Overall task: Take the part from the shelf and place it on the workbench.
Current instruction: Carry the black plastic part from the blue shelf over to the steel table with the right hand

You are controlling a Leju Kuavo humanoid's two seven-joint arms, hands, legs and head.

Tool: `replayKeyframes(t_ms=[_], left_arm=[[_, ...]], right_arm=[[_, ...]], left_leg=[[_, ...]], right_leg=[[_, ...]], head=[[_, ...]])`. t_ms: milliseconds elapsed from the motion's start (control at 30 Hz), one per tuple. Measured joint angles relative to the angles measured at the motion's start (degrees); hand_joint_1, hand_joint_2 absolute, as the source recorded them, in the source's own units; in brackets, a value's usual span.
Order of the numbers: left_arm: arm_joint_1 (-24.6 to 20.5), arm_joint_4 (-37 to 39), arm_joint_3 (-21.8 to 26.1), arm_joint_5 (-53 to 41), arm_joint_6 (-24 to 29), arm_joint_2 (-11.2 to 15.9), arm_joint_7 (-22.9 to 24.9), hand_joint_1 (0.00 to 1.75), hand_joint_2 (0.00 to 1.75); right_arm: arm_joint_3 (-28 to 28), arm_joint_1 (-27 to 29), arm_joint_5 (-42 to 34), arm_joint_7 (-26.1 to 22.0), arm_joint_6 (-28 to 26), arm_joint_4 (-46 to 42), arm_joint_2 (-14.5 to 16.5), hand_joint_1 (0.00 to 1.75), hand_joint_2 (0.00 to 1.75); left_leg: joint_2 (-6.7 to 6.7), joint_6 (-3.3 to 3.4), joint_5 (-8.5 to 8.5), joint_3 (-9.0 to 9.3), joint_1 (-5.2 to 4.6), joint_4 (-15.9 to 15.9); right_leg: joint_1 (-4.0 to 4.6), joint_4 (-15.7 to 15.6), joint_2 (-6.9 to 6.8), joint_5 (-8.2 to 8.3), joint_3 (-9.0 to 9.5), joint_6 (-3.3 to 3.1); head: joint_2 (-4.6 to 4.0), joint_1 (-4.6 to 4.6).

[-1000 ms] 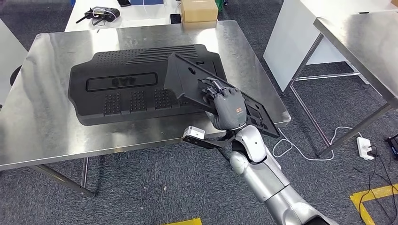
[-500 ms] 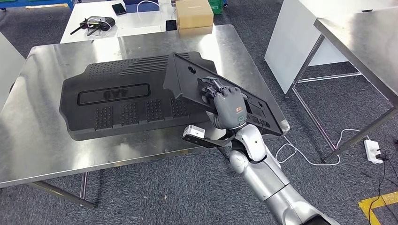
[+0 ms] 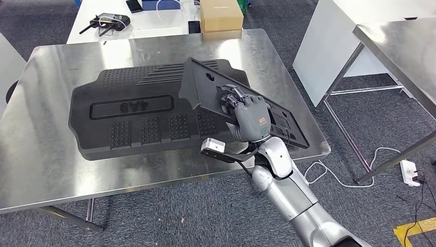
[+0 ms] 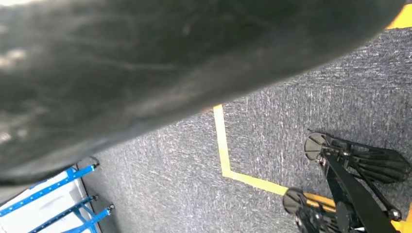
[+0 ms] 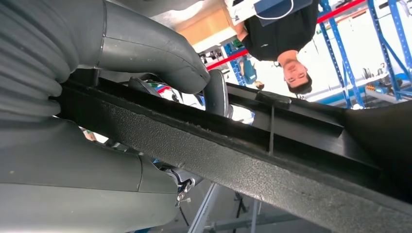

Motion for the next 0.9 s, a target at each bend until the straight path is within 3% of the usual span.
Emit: replayKeyframes(t_ms=[67,100,167,267,300,333,400,433,567,733,900], left_arm=[[0.01,0.00,0.00,0.00,0.00,-0.01,0.00,0.00,0.00],[-0.02,0.00,0.00,0.00,0.00,-0.01,0.00,0.00,0.00],[-0.05,0.00,0.00,0.00,0.00,-0.01,0.00,0.00,0.00],[-0.04,-0.01,0.00,0.00,0.00,0.01,0.00,0.00,0.00],[-0.02,-0.01,0.00,0.00,-0.01,0.03,0.00,0.00,0.00],[-0.02,-0.01,0.00,0.00,-0.02,0.08,0.00,0.00,0.00],[-0.01,0.00,0.00,0.00,-0.03,0.20,0.00,0.00,0.00],[-0.02,0.00,0.00,0.00,-0.02,0.25,0.00,0.00,0.00],[-0.02,0.00,0.00,0.00,-0.02,0.29,0.00,0.00,0.00],[-0.02,0.00,0.00,0.00,-0.02,0.29,0.00,0.00,0.00],[-0.02,0.00,0.00,0.00,-0.02,0.29,0.00,0.00,0.00]], right_arm=[[-0.01,-0.02,0.00,0.00,0.00,0.00,-0.04,1.75,1.75],[-0.01,-0.07,0.00,0.00,0.00,-0.01,-0.04,1.75,1.75],[0.01,-0.13,0.00,-0.01,0.00,-0.01,-0.01,1.75,1.75],[0.01,-0.20,0.00,-0.02,0.00,-0.03,-0.03,1.75,1.75],[0.00,-0.26,0.00,-0.02,0.00,-0.03,-0.03,1.75,1.75],[-0.01,-0.33,0.00,-0.02,0.00,-0.04,-0.01,1.75,1.75],[-0.01,-0.38,0.00,-0.02,0.00,-0.03,0.02,1.75,1.75],[-0.01,-0.37,0.00,-0.02,0.00,-0.03,0.04,1.75,1.75],[0.01,-0.34,0.00,-0.02,0.00,-0.03,0.02,1.75,1.75],[-0.01,-0.34,0.00,-0.02,0.01,-0.02,-0.01,1.75,1.75],[-0.01,-0.34,0.00,-0.02,0.00,-0.01,-0.04,1.75,1.75]], left_leg=[[-0.08,-0.31,-0.64,0.93,0.04,-0.04],[-0.12,-0.59,-1.02,1.32,-0.06,-0.01],[-0.19,-1.22,-1.57,1.71,-0.25,-0.08],[-0.06,-2.18,-1.91,2.12,-0.16,-0.35],[0.09,-2.13,-1.78,2.27,-0.16,-0.38],[0.23,-1.67,-1.83,2.53,-0.19,-0.50],[0.54,-0.55,-1.98,3.12,-0.20,-1.06],[0.62,-0.29,-2.24,3.38,-0.16,-1.38],[0.71,-0.53,-2.25,3.53,-0.08,-1.79],[0.71,-1.88,-2.12,3.59,0.01,-2.05],[0.70,-1.94,-2.11,3.61,-0.15,-2.06]], right_leg=[[-0.15,-7.01,-0.16,4.31,2.11,1.10],[-0.06,-11.07,-0.31,6.17,3.77,1.25],[0.20,-15.47,-0.50,7.75,5.68,0.48],[0.43,-16.13,-0.44,7.69,6.24,-1.11],[0.43,-16.32,-0.42,7.67,6.58,-1.41],[0.43,-16.50,-0.40,7.65,6.94,-1.59],[0.68,-16.51,-0.36,7.39,7.36,-1.81],[0.80,-16.51,-0.35,7.31,7.42,-1.89],[1.02,-16.49,-0.35,7.12,7.44,-2.16],[1.07,-16.45,-0.37,7.11,7.38,-2.19],[0.93,-16.49,-0.38,7.12,7.44,-2.19]], head=[[0.00,0.02],[0.00,0.02],[0.00,-0.01],[0.00,-0.04],[0.00,-0.09],[0.00,-0.15],[0.00,-0.25],[0.00,-0.24],[0.00,-0.23],[0.00,-0.23],[0.00,-0.22]])
